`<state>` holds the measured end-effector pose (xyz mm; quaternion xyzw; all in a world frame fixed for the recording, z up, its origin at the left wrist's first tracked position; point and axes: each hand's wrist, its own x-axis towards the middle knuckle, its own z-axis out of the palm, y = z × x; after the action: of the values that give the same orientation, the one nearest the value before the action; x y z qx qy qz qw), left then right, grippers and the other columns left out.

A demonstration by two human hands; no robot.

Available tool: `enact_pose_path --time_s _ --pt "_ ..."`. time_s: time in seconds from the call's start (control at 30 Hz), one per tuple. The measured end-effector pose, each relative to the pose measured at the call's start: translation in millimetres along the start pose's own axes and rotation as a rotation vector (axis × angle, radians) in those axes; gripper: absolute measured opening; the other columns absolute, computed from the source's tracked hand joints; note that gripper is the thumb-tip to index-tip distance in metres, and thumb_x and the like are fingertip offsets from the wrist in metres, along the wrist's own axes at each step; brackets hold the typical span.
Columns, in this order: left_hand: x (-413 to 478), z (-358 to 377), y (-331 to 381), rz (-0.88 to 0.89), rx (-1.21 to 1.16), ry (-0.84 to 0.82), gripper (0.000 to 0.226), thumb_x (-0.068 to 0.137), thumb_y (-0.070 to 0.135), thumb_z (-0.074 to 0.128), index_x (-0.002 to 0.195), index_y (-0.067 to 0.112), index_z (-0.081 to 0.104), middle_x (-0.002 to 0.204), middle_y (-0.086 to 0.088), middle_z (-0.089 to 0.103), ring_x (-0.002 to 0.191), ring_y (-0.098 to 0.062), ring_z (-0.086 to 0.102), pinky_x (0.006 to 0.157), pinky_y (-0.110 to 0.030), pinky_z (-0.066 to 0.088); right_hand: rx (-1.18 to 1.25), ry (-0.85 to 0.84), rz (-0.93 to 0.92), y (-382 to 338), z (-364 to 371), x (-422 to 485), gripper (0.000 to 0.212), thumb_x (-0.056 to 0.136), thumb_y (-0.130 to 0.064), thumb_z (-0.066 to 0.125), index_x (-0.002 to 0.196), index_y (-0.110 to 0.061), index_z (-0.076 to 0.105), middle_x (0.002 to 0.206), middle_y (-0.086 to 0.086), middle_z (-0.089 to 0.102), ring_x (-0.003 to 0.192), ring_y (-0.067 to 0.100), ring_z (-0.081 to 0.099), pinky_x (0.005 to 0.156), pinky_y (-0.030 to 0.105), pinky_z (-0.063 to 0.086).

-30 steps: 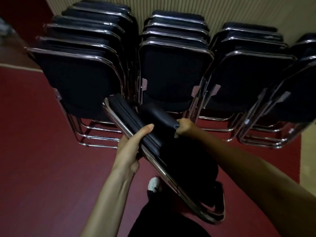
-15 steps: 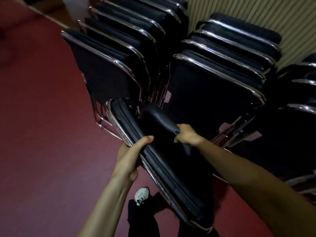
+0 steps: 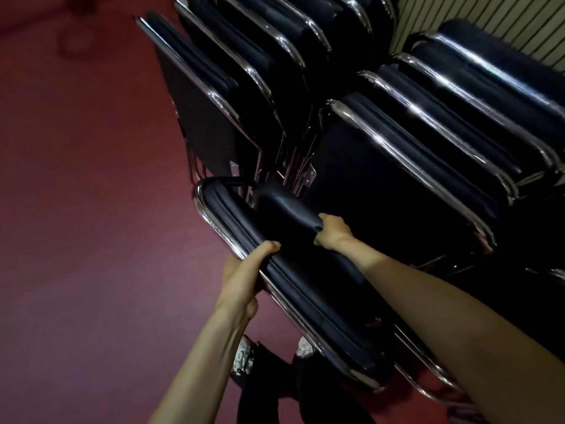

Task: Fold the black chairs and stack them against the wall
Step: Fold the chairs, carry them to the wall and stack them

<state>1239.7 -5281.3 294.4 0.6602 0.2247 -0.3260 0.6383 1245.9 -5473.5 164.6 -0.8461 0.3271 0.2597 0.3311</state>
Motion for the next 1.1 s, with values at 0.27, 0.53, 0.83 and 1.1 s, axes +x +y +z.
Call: enact_pose_path --time_s 0.27,0.53,0.83,1.1 --pt "24.1 2.8 14.9 -0.016 0.069 0.073 0.005 0.080 0.022 0.071 0.082 0.019 0.066 0.056 0.010 0.059 0.046 -0.002 0.052 0.056 -0.021 0.042 0.054 -0.085 -0.361 31.5 -12.1 -48.4 0.052 0.094 -0.028 0.058 0.143 -0.020 0.041 0.157 0.001 0.022 0.145 0.018 0.019 0.118 0.028 0.016" --pt "34.3 37.2 19.7 0.014 0.046 0.070 0.013 0.077 0.023 0.073 0.079 0.015 0.062 0.069 -0.003 0.055 0.059 -0.012 0.048 0.056 -0.027 0.035 0.673 -0.258 -0.282 47.2 -34.8 -159.6 0.057 0.081 -0.062 0.054 0.134 -0.042 0.047 0.138 -0.022 0.046 0.128 -0.007 0.039 0.102 0.012 0.030" --pt "44.2 59.4 21.2 0.026 0.100 0.074 0.028 0.073 0.032 0.075 0.084 0.011 0.060 0.073 -0.007 0.054 0.062 -0.018 0.048 0.056 -0.030 0.038 0.184 0.153 -0.349 49.2 -34.2 -170.7 0.087 0.070 -0.052 0.077 0.143 -0.043 0.031 0.146 -0.018 0.039 0.134 0.005 0.038 0.103 0.014 0.027" --pt "40.2 61.5 6.5 -0.010 0.088 0.001 0.026 0.069 0.030 0.078 0.083 0.014 0.063 0.068 -0.006 0.047 0.055 -0.015 0.040 0.058 -0.031 0.037 0.212 0.378 -0.324 65.0 -19.5 -181.3 0.084 0.055 -0.059 0.069 0.131 -0.028 0.056 0.120 -0.011 0.066 0.106 0.010 0.065 0.091 0.029 0.053"
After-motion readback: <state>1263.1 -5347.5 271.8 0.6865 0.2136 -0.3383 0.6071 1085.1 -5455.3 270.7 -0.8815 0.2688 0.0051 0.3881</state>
